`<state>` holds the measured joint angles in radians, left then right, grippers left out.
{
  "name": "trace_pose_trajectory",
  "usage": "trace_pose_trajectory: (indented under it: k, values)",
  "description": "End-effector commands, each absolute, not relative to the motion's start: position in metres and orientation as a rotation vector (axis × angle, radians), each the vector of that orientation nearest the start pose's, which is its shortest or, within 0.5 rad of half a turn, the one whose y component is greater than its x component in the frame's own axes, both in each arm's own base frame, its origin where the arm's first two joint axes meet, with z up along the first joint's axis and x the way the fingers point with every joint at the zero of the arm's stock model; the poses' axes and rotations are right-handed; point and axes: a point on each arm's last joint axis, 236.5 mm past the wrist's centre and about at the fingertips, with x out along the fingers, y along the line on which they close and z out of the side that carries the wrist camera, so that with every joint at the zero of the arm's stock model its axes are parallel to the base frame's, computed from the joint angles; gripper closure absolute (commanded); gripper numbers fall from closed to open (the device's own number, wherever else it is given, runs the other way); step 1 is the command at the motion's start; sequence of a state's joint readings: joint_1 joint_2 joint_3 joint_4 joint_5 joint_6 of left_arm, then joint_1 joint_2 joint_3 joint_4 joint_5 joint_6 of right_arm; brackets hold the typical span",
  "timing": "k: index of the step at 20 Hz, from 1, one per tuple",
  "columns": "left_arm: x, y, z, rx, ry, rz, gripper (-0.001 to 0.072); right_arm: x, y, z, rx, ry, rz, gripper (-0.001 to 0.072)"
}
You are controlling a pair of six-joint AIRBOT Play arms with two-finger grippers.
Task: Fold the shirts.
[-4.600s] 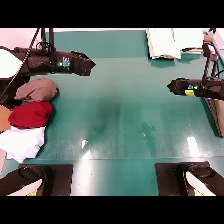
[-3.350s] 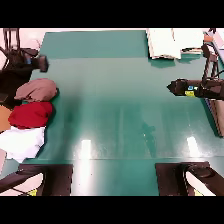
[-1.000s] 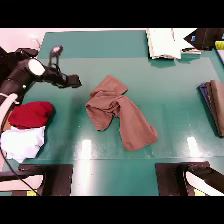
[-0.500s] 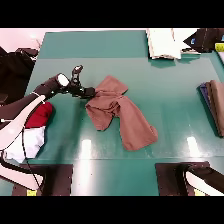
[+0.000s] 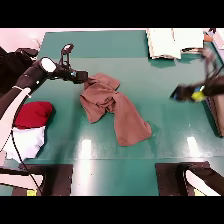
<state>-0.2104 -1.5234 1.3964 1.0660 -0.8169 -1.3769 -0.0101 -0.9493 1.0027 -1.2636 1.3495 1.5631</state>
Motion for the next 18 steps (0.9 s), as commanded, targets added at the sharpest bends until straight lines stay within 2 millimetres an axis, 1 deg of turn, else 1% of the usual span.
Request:
trace_pose_trajectory:
  k: [1,2,3,4,6,7,9,11,12,14,15,16,17,18]
  values:
    - [0.483,-0.186,0.057,-0.179,0.936,-0.477,0.0685,0.233,0.095,-0.028,0.44,1.501,0.266,0.0224]
    - [0.482,-0.186,0.056,-0.178,0.942,-0.48,0.0685,0.232,0.103,-0.042,0.5,1.508,0.269,0.0224]
    - [0.48,-0.186,0.055,-0.178,0.949,-0.482,0.0685,0.236,0.11,-0.053,0.553,1.5,0.267,0.0224]
    - [0.478,-0.187,0.054,-0.176,0.959,-0.485,0.0685,0.242,0.119,-0.058,0.612,1.483,0.282,0.0224]
    - [0.477,-0.187,0.053,-0.175,0.966,-0.488,0.0685,0.253,0.137,-0.06,0.698,1.468,0.349,0.0224]
    - [0.476,-0.187,0.053,-0.175,0.968,-0.489,0.0685,0.256,0.142,-0.063,0.728,1.479,0.362,0.0224]
    - [0.476,-0.187,0.053,-0.175,0.969,-0.489,0.0685,0.259,0.146,-0.071,0.751,1.517,0.368,0.0224]
    - [0.476,-0.187,0.053,-0.175,0.97,-0.49,0.0685,0.263,0.151,-0.075,0.729,1.538,0.391,0.0229]
    - [0.476,-0.187,0.053,-0.175,0.971,-0.489,0.0685,0.265,0.156,-0.075,0.708,1.543,0.411,0.0263]
    - [0.475,-0.187,0.052,-0.175,0.972,-0.49,0.0685,0.269,0.171,-0.072,0.639,1.536,0.473,0.0368]
    - [0.474,-0.187,0.052,-0.174,0.979,-0.492,0.0685,0.271,0.176,-0.07,0.599,1.531,0.501,0.0505]
    - [0.472,-0.187,0.052,-0.173,0.986,-0.496,0.0686,0.274,0.182,-0.067,0.566,1.518,0.535,0.0694]
    - [0.47,-0.187,0.055,-0.17,0.984,-0.498,0.0685,0.279,0.186,-0.061,0.549,1.498,0.551,0.0691]
    - [0.469,-0.186,0.067,-0.164,0.96,-0.5,0.0686,0.287,0.188,-0.051,0.54,1.469,0.566,0.0691]
